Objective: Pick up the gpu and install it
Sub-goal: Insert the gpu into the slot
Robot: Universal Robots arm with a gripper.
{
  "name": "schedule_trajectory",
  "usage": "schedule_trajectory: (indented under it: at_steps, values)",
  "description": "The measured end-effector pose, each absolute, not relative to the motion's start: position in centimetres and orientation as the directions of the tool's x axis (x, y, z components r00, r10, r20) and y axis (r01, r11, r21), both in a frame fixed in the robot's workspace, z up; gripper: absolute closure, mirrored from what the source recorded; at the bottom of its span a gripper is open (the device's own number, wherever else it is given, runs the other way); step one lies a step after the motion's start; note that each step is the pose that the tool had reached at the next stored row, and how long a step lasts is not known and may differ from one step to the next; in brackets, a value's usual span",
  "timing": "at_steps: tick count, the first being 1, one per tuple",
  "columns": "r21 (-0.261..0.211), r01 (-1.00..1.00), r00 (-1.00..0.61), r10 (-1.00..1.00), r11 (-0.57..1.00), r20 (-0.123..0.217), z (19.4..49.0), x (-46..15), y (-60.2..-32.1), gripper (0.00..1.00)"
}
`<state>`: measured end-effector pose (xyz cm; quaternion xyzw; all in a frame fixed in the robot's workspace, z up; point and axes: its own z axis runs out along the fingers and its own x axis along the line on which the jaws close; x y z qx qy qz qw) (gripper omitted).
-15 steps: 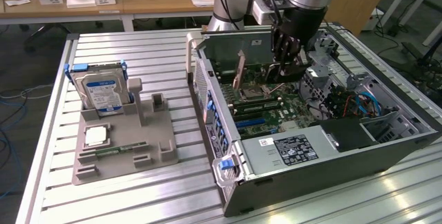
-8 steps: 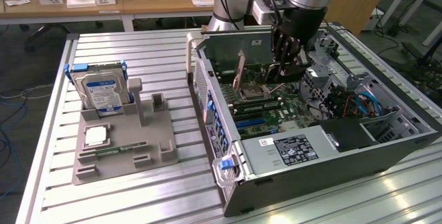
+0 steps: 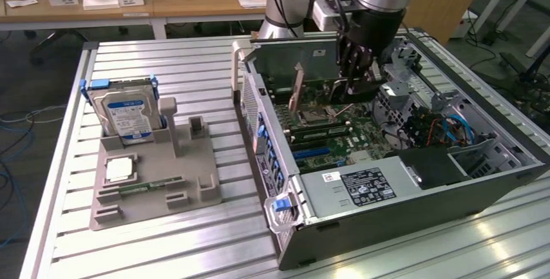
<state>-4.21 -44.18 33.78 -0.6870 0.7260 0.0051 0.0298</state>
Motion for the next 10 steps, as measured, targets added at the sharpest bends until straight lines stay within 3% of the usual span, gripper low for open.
schedule_trajectory:
  at_steps: [10]
  values:
    - [-0.032,-0.998,-0.054,-0.997,0.056,-0.048,32.6,-4.8,-44.4,0.72]
